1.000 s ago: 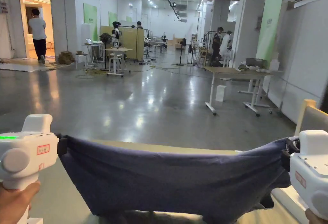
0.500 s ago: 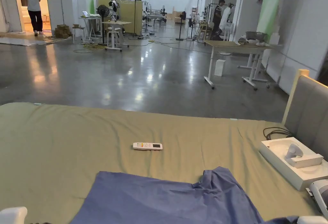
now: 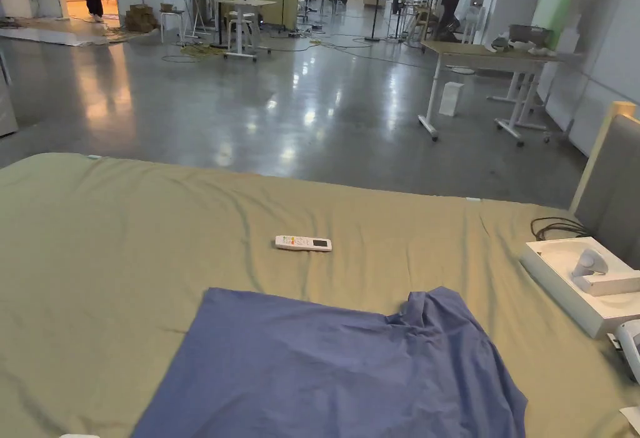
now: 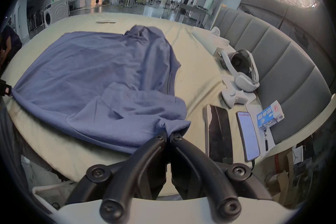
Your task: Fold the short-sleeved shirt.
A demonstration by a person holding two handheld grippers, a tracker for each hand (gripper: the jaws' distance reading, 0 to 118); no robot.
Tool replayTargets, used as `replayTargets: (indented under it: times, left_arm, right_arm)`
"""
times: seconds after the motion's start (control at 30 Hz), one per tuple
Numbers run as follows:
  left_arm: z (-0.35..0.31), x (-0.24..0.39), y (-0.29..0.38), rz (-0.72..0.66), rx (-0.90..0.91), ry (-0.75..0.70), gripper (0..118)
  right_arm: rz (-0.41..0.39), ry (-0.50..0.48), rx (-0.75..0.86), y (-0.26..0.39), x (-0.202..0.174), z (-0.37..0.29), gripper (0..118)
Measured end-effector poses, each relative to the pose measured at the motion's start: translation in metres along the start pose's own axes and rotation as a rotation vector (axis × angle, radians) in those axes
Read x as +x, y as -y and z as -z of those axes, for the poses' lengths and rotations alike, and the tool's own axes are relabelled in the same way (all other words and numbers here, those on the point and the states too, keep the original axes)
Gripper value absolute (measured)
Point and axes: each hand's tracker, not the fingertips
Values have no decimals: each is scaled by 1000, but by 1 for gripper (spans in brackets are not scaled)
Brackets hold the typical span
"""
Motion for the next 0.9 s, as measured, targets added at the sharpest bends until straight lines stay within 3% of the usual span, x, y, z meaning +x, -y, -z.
replayTargets:
  times: [0.07, 0.1, 0.13, 0.17, 0.23, 0.4, 0.73, 0.8, 0.83, 0.87, 0.9]
  left_arm:
    - [1, -1, 3, -15, -5, 2, 6]
    - [0, -3, 2, -27, -8, 7, 13]
    - [-1, -4, 1, -32, -7, 4, 26]
    - [-1, -6, 0, -41, -14, 1, 40]
    - [-7, -10, -1, -46, -11, -6, 42]
    - [-48, -6, -16, -52, 212, -8, 45]
    - [-107, 77, -67, 49, 661, 36, 45]
    - [-114, 93, -73, 60, 718, 44, 36]
    - [-118, 101, -76, 66, 750, 48, 26]
    - [-120, 108, -78, 71, 778, 34, 14]
    - [-122, 116, -78, 80, 806, 4, 9]
  right_arm:
    - [1, 0, -22, 2, -1, 1, 7]
    - [-4, 7, -35, 4, -2, 3, 13]
    - [-11, 17, -46, 4, -2, 2, 19]
    - [-11, 30, -46, 4, -2, 0, 34]
    - [0, 60, -34, 2, 2, -6, 61]
    - [94, 24, 212, -32, 10, -47, 75]
    - [250, -48, 658, -113, -23, -82, 74]
    - [271, -45, 714, -120, -31, -83, 67]
    - [259, -33, 711, -124, -36, -83, 59]
    - [252, -18, 719, -127, -39, -83, 44]
    - [246, -4, 728, -130, -43, -83, 33]
